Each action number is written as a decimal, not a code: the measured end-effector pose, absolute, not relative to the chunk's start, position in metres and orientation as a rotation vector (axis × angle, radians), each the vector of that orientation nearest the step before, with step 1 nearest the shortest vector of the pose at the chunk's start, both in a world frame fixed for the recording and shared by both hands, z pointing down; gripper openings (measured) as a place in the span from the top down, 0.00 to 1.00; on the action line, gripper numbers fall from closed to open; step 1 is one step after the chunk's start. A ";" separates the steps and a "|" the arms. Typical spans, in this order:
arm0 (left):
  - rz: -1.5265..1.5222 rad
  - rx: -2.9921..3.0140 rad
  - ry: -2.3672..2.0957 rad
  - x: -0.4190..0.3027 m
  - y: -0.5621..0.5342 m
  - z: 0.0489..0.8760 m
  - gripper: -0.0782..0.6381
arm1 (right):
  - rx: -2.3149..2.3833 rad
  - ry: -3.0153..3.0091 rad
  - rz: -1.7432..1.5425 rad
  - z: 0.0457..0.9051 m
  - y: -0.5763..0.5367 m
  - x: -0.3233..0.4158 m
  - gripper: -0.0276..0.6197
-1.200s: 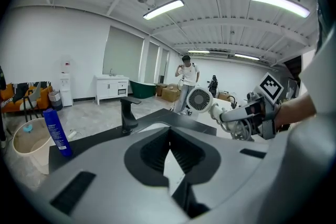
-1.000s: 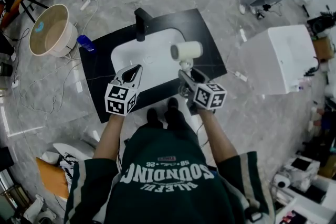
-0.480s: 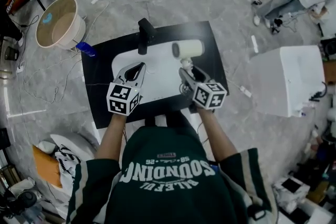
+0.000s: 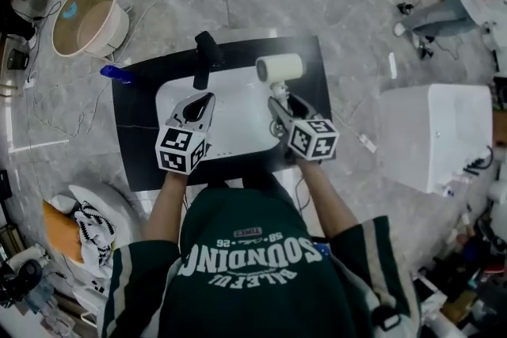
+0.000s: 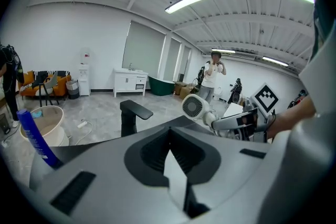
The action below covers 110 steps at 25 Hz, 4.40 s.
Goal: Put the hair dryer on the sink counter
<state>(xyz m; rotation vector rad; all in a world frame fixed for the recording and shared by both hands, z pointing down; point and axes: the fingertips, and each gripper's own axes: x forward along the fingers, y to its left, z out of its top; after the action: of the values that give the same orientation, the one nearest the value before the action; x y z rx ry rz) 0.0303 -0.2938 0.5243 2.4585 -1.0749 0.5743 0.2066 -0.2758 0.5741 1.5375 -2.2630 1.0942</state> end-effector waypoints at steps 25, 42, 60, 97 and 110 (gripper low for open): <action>0.656 2.334 -1.048 0.069 -0.299 0.576 0.89 | 1.511 -2.068 1.190 0.664 -0.276 0.273 0.61; 0.655 2.244 -1.106 0.044 -0.294 0.587 0.89 | 1.497 -2.007 1.081 0.689 -0.353 0.269 0.61; 0.632 2.186 -1.147 0.026 -0.280 0.594 0.89 | 1.527 -1.899 1.006 0.713 -0.378 0.271 0.61; 0.524 2.352 -1.178 -0.042 -0.227 0.549 0.89 | 1.658 -1.922 0.572 0.622 -0.297 0.219 0.93; 0.470 2.442 -1.225 -0.080 -0.205 0.517 0.89 | 1.646 -2.185 0.424 0.544 -0.241 0.146 0.96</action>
<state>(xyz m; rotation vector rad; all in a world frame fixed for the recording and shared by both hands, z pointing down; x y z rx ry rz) -0.0805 -0.2046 0.5166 2.4420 -1.2249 0.4696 0.1460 -0.2409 0.5442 1.6459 -2.1854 0.4235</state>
